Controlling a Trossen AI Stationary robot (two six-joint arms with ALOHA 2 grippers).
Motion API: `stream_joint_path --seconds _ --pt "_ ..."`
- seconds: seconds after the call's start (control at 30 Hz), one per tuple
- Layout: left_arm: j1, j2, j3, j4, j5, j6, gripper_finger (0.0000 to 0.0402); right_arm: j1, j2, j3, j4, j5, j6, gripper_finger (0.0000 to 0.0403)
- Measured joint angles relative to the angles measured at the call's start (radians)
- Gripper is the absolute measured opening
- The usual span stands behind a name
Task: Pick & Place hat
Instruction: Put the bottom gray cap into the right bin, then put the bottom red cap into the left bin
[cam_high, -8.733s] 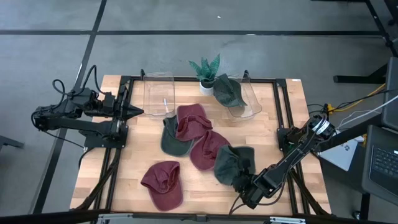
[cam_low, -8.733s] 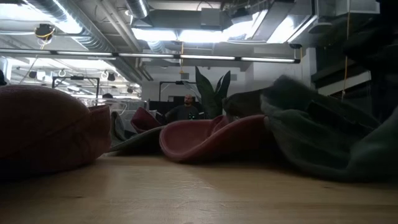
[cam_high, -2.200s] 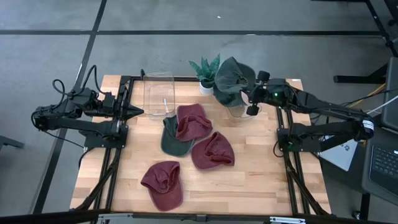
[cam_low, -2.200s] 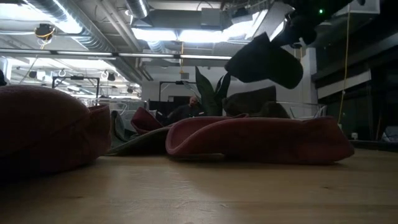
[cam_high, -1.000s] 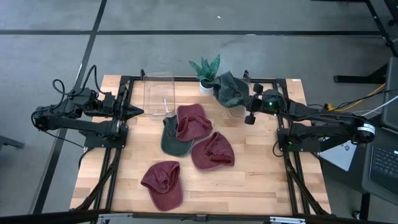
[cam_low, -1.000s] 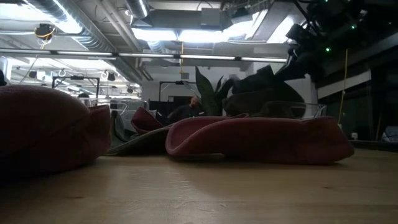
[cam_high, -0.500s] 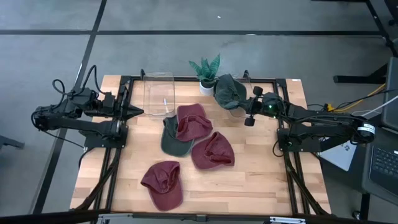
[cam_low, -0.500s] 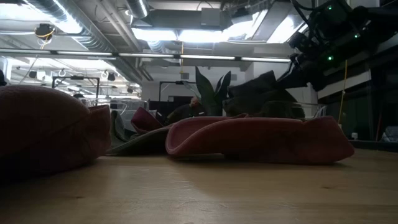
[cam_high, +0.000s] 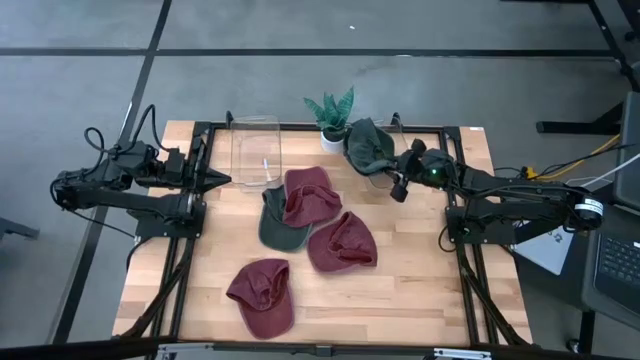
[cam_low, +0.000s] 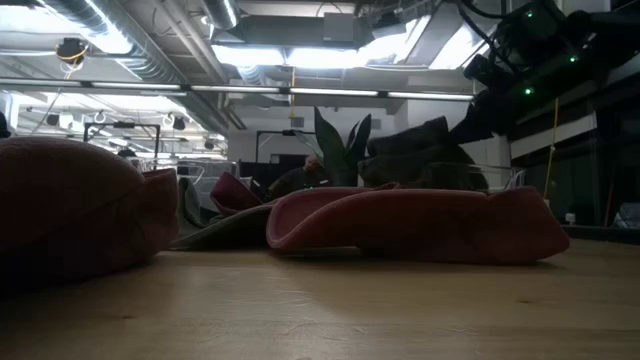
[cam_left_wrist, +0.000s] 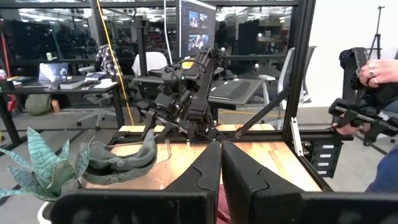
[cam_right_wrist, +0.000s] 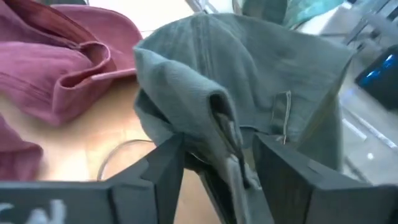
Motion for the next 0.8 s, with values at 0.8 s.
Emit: stream_joint_path --seconds 0.8 --pt "0.0 0.0 0.0 0.0 0.0 0.0 0.0013 0.146 -0.08 0.439 -0.714 -0.02 0.534 0.0252"
